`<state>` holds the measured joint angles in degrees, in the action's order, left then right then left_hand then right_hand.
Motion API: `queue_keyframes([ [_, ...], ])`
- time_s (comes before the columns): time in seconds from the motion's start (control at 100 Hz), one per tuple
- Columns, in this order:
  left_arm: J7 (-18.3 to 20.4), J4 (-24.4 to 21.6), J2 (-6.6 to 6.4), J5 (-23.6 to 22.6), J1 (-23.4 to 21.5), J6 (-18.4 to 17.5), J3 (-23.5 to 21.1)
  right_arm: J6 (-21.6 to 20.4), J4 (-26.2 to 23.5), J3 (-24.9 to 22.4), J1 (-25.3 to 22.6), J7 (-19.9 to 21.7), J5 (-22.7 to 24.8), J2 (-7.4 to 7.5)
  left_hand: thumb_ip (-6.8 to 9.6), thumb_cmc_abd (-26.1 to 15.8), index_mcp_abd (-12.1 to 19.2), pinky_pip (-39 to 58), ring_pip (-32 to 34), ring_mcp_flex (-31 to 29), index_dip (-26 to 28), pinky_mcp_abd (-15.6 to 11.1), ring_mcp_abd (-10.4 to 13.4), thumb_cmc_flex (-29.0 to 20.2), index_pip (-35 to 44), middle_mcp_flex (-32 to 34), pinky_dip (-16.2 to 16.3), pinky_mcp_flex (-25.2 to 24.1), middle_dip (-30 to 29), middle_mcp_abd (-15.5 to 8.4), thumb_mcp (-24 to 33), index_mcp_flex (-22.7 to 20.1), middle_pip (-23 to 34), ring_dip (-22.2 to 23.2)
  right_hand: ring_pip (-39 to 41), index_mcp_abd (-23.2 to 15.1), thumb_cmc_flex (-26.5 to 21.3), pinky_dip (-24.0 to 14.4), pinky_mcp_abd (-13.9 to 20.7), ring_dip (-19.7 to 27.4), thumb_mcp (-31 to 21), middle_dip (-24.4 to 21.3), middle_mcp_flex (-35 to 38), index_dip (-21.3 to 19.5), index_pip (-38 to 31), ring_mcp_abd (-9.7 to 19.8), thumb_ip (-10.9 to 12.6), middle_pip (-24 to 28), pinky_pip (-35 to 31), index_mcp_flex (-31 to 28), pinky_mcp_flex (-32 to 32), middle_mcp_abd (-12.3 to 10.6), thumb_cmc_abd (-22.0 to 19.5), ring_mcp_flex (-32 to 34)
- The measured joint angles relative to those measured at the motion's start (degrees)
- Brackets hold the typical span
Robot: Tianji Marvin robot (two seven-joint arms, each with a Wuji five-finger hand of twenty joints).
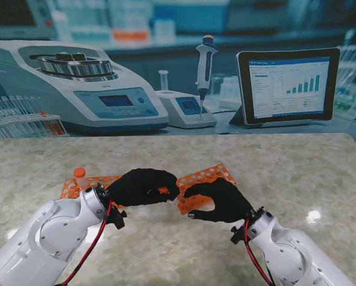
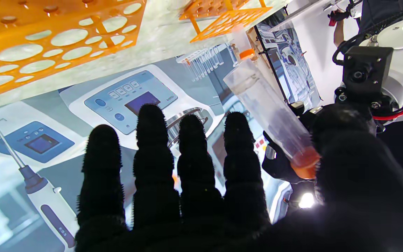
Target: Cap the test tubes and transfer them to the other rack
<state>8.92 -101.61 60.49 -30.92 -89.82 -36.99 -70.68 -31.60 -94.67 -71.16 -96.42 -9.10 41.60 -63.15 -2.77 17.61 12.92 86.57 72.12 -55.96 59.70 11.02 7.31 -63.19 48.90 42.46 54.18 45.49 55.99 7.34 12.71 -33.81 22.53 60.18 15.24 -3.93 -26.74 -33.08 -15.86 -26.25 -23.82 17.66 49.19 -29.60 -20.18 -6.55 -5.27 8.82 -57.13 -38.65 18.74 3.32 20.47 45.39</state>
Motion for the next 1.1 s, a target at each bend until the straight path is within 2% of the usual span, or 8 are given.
queue_keyframes([
  [0.13,-0.5,0.5,0.01,-0.6,-0.3,0.1,-0.8,0.5,-0.1,0.0,0.6,2.8,-1.0,0.26,0.00,0.0,0.0,0.0,0.0,0.0,0.1,0.1,0.0,0.0,0.0,0.0,0.0,-0.6,0.0,0.0,0.0,0.0,0.0,0.0,-1.4,-0.3,0.0,0.6,0.0,0.7,0.0,-0.5,-1.0,0.0,0.0,-0.4,0.0,-0.1,0.8,0.0,-0.5,0.0,0.0,-0.4],
  [0.2,-0.7,0.7,0.02,-1.0,-0.5,0.1,-1.3,0.6,-0.4,-0.1,1.0,4.3,-1.3,0.47,0.00,0.0,0.0,0.0,0.0,0.0,0.1,0.1,0.0,0.0,0.0,0.0,0.0,-0.6,0.0,0.0,0.0,0.0,0.0,0.0,-1.2,-0.4,0.0,2.1,0.0,1.4,0.2,-0.7,-1.4,0.0,0.0,-0.4,0.0,-0.4,1.6,0.0,-1.0,0.0,-0.6,-1.0],
  [0.43,-0.8,0.9,0.02,-1.7,-1.2,0.1,-2.6,1.3,-2.1,-0.1,3.2,12.7,-4.2,1.61,-0.01,0.0,0.0,-0.2,0.3,0.0,0.3,0.1,0.0,0.0,0.0,0.0,0.0,-0.7,0.1,0.0,0.0,0.0,0.0,0.0,-2.9,-1.2,0.7,4.3,-0.8,3.4,0.8,-2.3,-1.5,0.0,0.0,-0.4,0.0,-0.7,3.6,0.0,-1.8,0.0,-1.4,-2.2],
  [0.58,-0.5,0.9,-0.01,-1.9,-1.5,0.0,-3.5,1.4,-2.2,0.4,6.5,17.4,-7.1,2.38,-0.01,0.0,0.0,-0.2,0.5,0.0,0.4,0.1,0.0,0.0,0.0,0.0,0.0,-1.2,0.2,0.0,0.0,0.0,0.1,0.0,-2.9,-1.7,1.0,4.9,-1.2,4.0,1.4,-2.4,-1.5,0.0,-0.1,-0.4,0.0,-0.7,3.6,0.0,-1.8,0.0,-1.4,-2.2],
  [0.85,0.3,0.9,-0.19,-2.6,-2.3,0.0,-5.2,3.8,-2.2,1.8,12.5,24.6,-9.4,3.52,0.00,0.0,0.0,-0.3,0.6,0.0,0.4,0.2,0.0,0.0,0.0,0.0,0.0,-1.3,0.2,0.0,0.0,0.0,0.4,0.0,-2.9,-1.7,1.0,5.0,-1.2,4.0,1.5,-2.4,-1.5,0.1,-0.2,-0.4,0.0,-0.7,3.6,0.0,-1.8,0.0,-1.5,-2.2],
  [0.93,0.5,0.9,-0.31,-2.8,-2.4,0.0,-5.6,4.2,-2.2,2.3,14.2,27.1,-10.6,3.91,0.00,0.0,0.0,-0.4,0.6,0.0,0.4,0.2,0.0,0.0,0.0,0.0,0.0,-1.3,0.2,0.0,0.0,0.0,0.5,0.0,-2.9,-1.8,1.0,5.0,-1.2,4.0,1.9,-2.4,-1.5,0.1,-0.5,-0.4,0.0,-0.7,3.6,0.0,-1.8,0.0,-2.7,-2.2],
  [1.1,1.1,0.9,-0.45,-2.8,-2.6,0.1,-6.1,5.7,-2.4,3.7,17.4,29.8,-11.8,4.55,-0.01,0.0,0.0,-0.4,0.6,0.0,0.4,0.3,0.0,0.0,0.0,0.0,0.0,-1.8,0.2,0.0,0.0,0.0,0.5,0.0,-2.9,-1.8,1.0,5.6,-1.3,4.1,2.3,-2.4,-1.5,0.1,-0.5,-0.4,0.0,-0.7,3.6,0.0,-1.8,0.0,-2.8,-2.2],
])
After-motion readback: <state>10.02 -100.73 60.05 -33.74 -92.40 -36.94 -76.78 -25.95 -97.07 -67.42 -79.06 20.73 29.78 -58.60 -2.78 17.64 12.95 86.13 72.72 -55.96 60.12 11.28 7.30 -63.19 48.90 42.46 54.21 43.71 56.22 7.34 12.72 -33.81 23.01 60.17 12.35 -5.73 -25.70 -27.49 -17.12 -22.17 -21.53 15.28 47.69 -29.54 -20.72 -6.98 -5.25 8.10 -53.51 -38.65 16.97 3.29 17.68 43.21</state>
